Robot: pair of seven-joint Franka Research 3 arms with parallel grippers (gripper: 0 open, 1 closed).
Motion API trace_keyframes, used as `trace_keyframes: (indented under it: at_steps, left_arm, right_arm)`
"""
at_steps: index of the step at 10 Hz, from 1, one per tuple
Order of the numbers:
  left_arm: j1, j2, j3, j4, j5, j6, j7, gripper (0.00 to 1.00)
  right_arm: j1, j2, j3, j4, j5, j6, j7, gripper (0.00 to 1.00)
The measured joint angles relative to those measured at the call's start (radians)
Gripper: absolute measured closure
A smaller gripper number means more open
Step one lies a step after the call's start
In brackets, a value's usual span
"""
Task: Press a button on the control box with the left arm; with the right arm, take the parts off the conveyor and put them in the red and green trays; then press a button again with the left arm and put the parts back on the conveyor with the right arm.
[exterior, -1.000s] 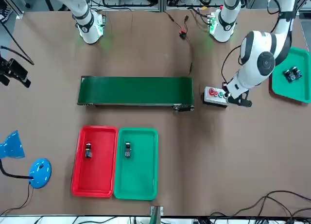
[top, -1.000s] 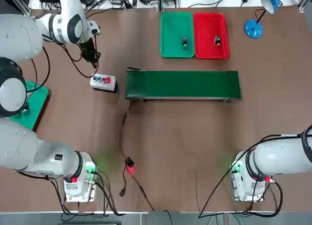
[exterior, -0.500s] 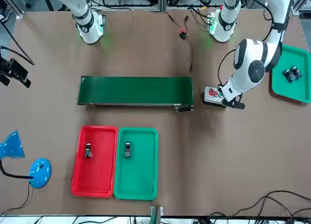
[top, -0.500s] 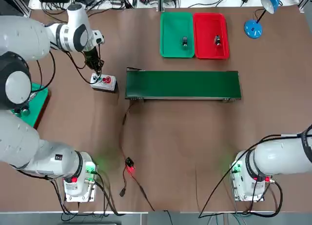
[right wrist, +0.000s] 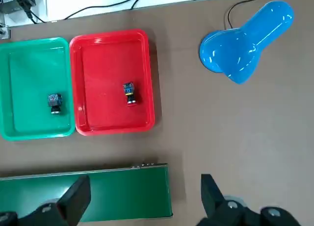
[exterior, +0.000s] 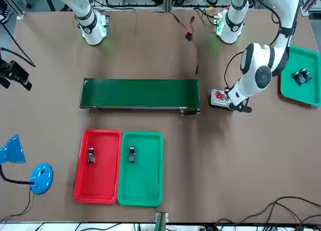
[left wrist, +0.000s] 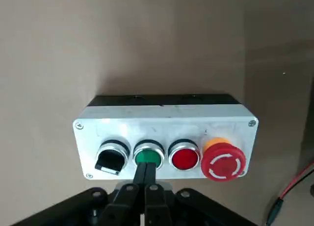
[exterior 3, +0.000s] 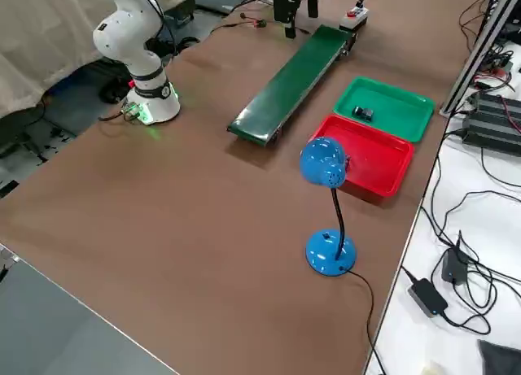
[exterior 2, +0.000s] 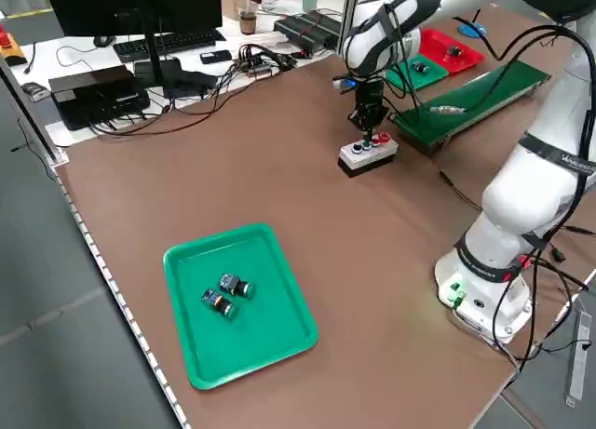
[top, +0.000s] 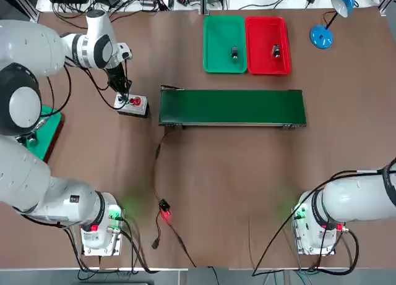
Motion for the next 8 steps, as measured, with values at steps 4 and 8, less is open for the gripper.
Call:
trace_keyframes:
  at_steps: [4, 8]
  left_arm:
    - [0.0, 0.022, -0.003, -0.008, 0.0, 0.052, 0.0, 0.99]
    - [0.0, 0.027, -0.005, -0.007, 0.0, 0.057, -0.019, 0.99]
  right_arm:
    - [0.0, 0.0, 0.0, 0.0, 0.0, 0.0, 0.0, 0.01]
    - [0.0, 0.0, 0.0, 0.0, 0.0, 0.0, 0.0, 0.01]
